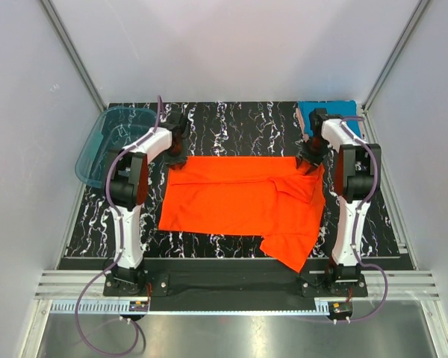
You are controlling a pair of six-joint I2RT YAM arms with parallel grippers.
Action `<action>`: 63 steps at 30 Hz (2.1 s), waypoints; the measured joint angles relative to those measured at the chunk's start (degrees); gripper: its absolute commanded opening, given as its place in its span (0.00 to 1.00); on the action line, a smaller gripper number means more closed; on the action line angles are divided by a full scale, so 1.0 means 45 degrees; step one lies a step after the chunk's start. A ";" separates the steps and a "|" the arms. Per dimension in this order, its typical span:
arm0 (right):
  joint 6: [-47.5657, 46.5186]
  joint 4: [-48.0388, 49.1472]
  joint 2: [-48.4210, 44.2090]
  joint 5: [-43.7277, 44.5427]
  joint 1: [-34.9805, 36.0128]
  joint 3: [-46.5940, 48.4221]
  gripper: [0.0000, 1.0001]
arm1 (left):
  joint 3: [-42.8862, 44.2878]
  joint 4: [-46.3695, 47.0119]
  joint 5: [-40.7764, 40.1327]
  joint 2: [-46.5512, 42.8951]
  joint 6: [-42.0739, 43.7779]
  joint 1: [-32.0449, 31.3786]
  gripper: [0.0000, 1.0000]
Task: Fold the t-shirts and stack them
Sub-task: Fold the tshirt
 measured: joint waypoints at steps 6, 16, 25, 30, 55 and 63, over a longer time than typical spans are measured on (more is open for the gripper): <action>-0.1151 -0.0442 0.1409 0.0291 0.0005 0.2686 0.56 | 0.1005 -0.0321 0.0019 0.0573 0.0015 0.0010 0.42; -0.2132 -0.1593 -0.1277 0.0777 0.0005 0.0782 0.79 | -0.0772 -0.0884 -0.0117 -0.2157 0.0340 -0.0529 0.69; -0.1622 -0.1268 -0.9670 -0.1481 0.0034 -0.7524 0.53 | -0.4337 -0.0952 0.0287 -0.7174 0.0287 -0.1851 0.57; -0.0748 -0.1268 -1.1623 -0.2754 0.0296 -1.1361 0.45 | -0.6887 -0.1054 0.0981 -0.8563 -0.0044 -0.1778 0.52; 0.0000 0.0729 -1.1706 -0.3910 0.2176 -1.2784 0.48 | -1.1740 -0.0185 0.0952 -1.0520 -0.3978 -0.2055 0.52; 0.0000 0.0743 -1.1715 -0.3920 0.2176 -1.2658 0.48 | -1.1735 0.0034 0.0855 -1.0278 -0.4075 -0.1443 0.51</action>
